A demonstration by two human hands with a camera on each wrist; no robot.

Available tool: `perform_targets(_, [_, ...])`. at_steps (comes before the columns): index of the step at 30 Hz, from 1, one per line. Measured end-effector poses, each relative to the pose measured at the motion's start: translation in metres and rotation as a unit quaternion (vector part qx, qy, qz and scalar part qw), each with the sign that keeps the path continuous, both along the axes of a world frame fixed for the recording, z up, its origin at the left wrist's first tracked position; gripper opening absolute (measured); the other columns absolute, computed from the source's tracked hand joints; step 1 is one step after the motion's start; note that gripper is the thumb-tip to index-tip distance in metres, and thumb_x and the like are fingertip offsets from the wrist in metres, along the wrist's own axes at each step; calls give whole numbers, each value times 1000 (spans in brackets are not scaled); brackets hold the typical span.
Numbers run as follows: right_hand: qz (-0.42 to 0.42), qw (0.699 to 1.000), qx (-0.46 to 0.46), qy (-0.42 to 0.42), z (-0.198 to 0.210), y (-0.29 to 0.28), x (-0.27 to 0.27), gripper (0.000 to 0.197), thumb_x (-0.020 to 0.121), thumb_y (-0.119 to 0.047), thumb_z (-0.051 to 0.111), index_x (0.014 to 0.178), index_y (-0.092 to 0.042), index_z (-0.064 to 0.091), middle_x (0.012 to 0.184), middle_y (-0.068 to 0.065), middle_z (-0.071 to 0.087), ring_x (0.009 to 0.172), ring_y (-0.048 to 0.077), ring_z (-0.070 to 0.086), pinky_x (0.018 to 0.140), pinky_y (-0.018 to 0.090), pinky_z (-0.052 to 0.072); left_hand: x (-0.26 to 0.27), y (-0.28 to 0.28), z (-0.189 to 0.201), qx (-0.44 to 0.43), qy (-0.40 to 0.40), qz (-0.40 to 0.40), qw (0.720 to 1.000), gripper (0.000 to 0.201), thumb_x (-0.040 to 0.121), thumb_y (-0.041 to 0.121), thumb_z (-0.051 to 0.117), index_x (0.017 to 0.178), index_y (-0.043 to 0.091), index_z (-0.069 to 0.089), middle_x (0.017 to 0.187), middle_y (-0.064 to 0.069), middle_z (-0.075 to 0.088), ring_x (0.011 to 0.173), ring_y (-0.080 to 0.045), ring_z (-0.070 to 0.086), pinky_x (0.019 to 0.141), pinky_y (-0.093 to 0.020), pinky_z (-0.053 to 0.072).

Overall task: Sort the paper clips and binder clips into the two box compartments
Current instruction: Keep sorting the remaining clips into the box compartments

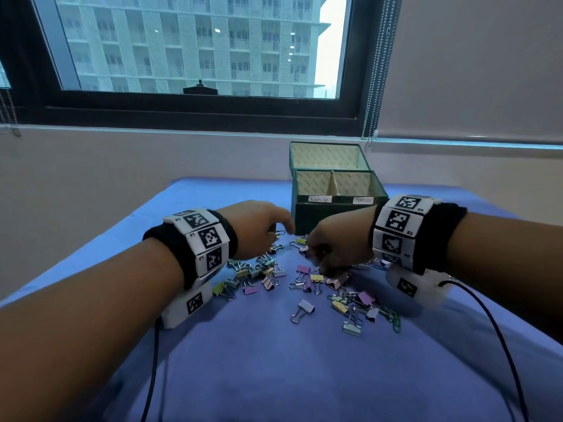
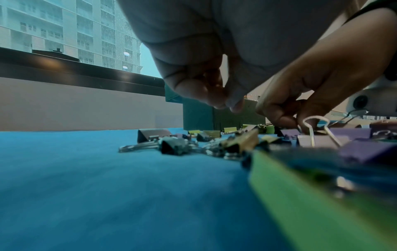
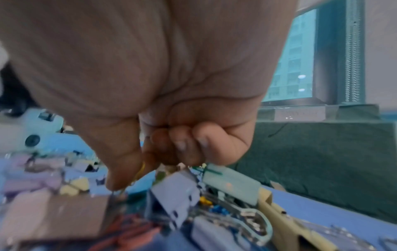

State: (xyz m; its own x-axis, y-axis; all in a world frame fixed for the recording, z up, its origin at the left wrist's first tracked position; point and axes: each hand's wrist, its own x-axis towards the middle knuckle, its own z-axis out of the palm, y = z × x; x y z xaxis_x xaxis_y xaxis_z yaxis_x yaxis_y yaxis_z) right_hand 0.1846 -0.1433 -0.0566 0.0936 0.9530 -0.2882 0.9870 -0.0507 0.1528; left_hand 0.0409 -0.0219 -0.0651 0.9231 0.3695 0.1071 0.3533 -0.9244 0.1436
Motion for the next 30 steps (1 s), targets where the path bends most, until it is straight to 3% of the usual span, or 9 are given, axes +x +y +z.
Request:
perform_targets(5, [-71,992,48,96,30,-6,18,19,93,-39,57,86,-21,60,80,-6,60,70,9,53,69,27,47,1,-1,0,9,28,12,999,25,89,12,49,98,30,64,88,14,57,82,-11,54,72,-23,40])
perform_targets(9, [-148,968,201,12,56,0,63,18,94,-35,55,82,-22,55,82,-4,59,73,16,53,67,29,43,1,1,-2,9,29,4,1000,23,90,14,52,99,30,65,96,12,65,90,-12,59,78,-25,48])
perform_targets(13, [-208,949,236,-16,54,6,93,8,91,-20,60,95,-19,67,105,2,68,86,19,56,76,28,44,0,1,-2,-1,20,6,1000,22,92,20,54,104,36,63,92,15,66,85,-9,61,78,-27,51])
perform_targets(17, [-193,948,252,15,48,1,94,38,89,-7,55,116,-30,69,119,-5,66,94,18,64,77,25,48,1,1,-1,-4,7,1,1000,20,92,21,56,103,36,63,91,17,67,76,3,58,72,-22,47])
perform_targets(20, [-165,937,301,58,50,-23,80,32,88,-7,55,104,-29,72,97,-9,65,78,13,59,73,26,49,2,1,0,3,34,-11,999,17,92,22,59,103,32,66,95,17,69,87,-5,63,82,-23,50])
perform_targets(22, [-138,945,278,104,44,-50,68,23,87,-8,58,93,-26,71,85,-12,66,77,10,61,77,31,53,3,1,2,6,70,-23,997,15,91,22,60,100,32,68,93,19,69,86,-1,63,83,-23,51])
perform_targets(25, [-132,981,121,80,26,-83,57,17,87,-17,64,98,-29,69,86,-14,66,73,2,58,72,25,48,9,-1,19,17,83,-37,996,10,89,26,63,89,35,67,81,24,66,71,10,58,71,-15,46])
perform_targets(28, [-162,983,66,58,11,-93,62,18,85,-22,67,102,-29,68,91,-12,65,80,12,60,77,28,50,37,-4,44,26,57,-55,997,16,87,27,67,79,39,63,74,21,63,66,6,55,65,-18,39])
perform_targets(30, [-167,979,78,88,5,-91,65,11,83,-24,70,94,-26,68,80,-14,63,69,9,60,71,27,50,66,-6,55,44,17,-49,998,11,86,25,68,80,34,64,72,19,62,66,1,55,66,-21,41])
